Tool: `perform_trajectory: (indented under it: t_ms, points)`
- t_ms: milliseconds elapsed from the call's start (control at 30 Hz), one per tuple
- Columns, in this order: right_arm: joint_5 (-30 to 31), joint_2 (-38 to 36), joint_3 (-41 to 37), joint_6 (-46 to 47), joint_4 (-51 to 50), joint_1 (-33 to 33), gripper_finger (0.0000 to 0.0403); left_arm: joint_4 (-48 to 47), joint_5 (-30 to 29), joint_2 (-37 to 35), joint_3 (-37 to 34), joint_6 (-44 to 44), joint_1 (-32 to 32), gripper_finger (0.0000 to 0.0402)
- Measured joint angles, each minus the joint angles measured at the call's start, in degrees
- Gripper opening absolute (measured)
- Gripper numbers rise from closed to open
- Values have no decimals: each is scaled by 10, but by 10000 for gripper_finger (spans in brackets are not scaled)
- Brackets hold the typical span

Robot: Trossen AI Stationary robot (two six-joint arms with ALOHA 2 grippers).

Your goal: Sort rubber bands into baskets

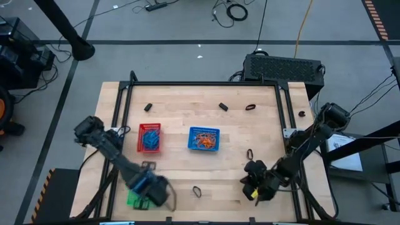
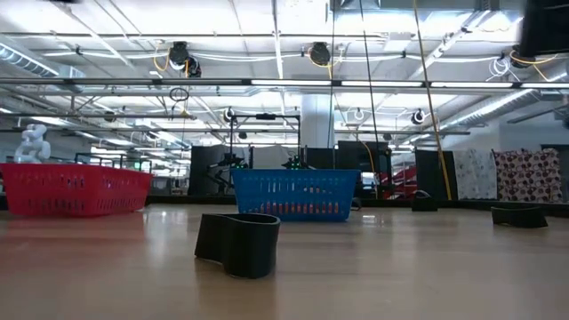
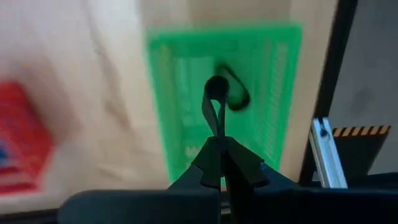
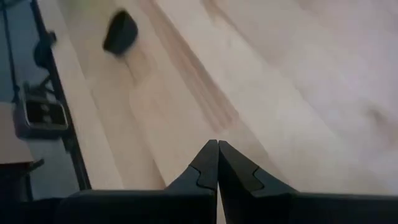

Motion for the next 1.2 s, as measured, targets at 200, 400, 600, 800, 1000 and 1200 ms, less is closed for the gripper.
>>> perform_trajectory:
  t_ms: [200,400,600,800,1000,1200]
  points:
    - [-43,0,0,-93,78,-70,0,63,4,-12,-99,-78,-69,5]
    - [-106,0,0,-136,137,-131,0,137,3,-12,-162,-101,-96,6]
    - [-173,0,0,-150,148,-176,0,115,-46,-12,-186,-116,-96,9]
    - [-209,0,0,-148,146,-210,0,107,-57,-12,-186,-69,-102,58]
    - [-211,0,0,-143,145,-245,0,44,-39,-13,-186,-51,-108,117]
    - [-265,0,8,-177,140,-298,0,99,5,-69,-186,5,-108,130]
